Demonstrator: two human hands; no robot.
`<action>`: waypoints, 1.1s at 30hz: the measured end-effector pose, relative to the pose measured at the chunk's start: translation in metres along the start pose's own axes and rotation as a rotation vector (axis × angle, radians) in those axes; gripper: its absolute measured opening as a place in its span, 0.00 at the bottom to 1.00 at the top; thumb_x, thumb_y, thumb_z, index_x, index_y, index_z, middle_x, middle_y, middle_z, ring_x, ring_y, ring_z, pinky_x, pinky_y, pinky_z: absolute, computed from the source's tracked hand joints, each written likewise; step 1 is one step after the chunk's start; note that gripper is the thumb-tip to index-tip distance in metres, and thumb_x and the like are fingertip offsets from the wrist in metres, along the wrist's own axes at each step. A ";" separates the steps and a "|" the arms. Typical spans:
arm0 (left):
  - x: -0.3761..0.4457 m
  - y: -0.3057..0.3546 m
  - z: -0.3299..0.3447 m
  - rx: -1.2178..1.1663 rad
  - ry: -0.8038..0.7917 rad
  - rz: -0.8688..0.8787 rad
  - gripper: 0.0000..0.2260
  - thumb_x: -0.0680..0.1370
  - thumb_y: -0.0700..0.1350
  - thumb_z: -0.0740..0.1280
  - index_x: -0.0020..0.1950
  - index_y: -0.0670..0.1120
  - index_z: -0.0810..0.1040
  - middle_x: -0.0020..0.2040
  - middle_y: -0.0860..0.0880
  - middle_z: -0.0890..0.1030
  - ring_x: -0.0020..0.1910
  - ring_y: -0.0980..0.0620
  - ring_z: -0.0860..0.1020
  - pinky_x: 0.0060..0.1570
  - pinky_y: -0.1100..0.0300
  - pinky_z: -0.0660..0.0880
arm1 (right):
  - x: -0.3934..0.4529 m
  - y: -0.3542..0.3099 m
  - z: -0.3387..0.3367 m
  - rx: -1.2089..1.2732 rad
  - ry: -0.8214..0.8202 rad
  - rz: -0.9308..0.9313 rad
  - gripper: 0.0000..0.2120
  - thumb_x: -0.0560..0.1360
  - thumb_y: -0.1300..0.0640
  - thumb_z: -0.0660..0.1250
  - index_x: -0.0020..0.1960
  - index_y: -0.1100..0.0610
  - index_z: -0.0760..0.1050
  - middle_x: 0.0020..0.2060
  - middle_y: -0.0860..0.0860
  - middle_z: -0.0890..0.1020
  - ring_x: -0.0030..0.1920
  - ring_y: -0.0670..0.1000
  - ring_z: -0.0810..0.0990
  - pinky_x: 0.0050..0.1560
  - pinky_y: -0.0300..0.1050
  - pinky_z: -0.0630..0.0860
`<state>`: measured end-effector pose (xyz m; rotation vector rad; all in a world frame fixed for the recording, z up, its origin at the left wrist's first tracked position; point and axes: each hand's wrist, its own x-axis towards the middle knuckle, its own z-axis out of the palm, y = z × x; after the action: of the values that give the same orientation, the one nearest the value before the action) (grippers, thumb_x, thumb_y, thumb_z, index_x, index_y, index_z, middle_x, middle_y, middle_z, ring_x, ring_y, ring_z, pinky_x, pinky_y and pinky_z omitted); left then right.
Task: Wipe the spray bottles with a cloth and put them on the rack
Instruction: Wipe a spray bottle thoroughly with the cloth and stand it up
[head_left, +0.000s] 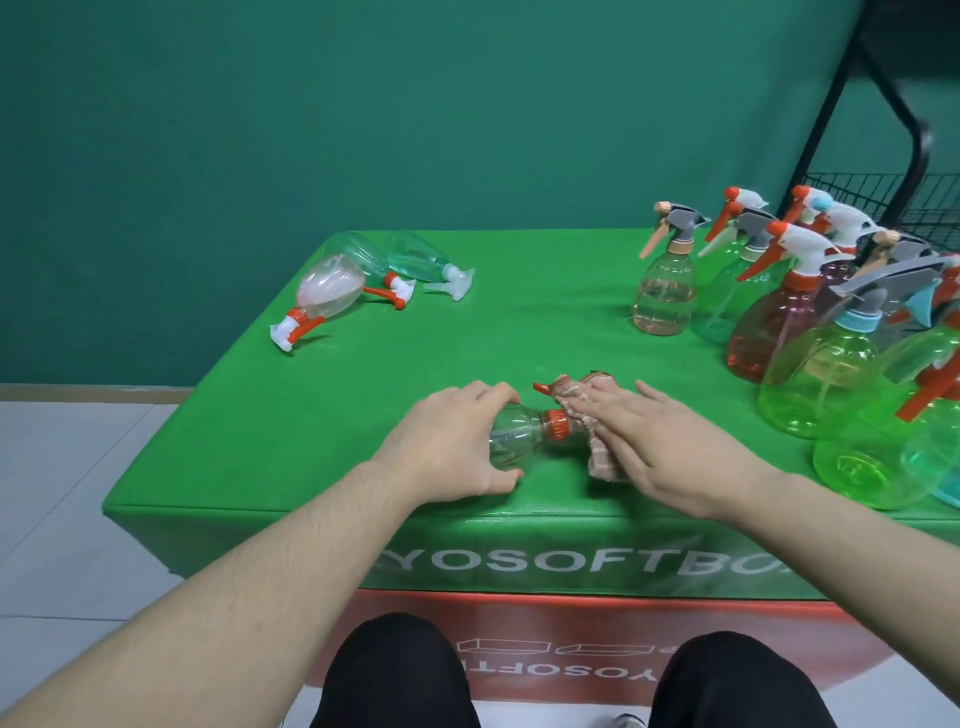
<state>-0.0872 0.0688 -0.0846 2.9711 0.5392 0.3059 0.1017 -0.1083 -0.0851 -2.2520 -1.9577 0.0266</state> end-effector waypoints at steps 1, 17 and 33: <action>-0.001 0.000 0.001 0.002 0.005 0.007 0.36 0.73 0.63 0.73 0.76 0.52 0.66 0.69 0.52 0.75 0.64 0.52 0.75 0.67 0.55 0.72 | 0.000 0.003 -0.003 0.004 -0.015 0.015 0.34 0.78 0.39 0.35 0.81 0.44 0.57 0.80 0.43 0.56 0.79 0.39 0.50 0.79 0.44 0.41; -0.001 0.000 0.002 0.035 0.002 0.029 0.36 0.74 0.64 0.71 0.77 0.52 0.65 0.71 0.52 0.74 0.66 0.52 0.73 0.70 0.55 0.70 | 0.066 0.000 -0.012 0.122 -0.197 0.029 0.21 0.87 0.51 0.50 0.80 0.49 0.63 0.79 0.47 0.63 0.80 0.47 0.57 0.76 0.35 0.47; -0.004 0.000 0.003 0.043 -0.005 0.078 0.34 0.74 0.64 0.70 0.76 0.53 0.65 0.70 0.55 0.73 0.65 0.54 0.72 0.71 0.57 0.68 | 0.045 -0.017 -0.026 -0.052 -0.306 0.190 0.22 0.86 0.49 0.49 0.78 0.50 0.66 0.76 0.50 0.68 0.77 0.54 0.64 0.78 0.65 0.49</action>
<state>-0.0904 0.0672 -0.0879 3.0388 0.4352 0.2966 0.0946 -0.0644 -0.0530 -2.5910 -1.8876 0.3678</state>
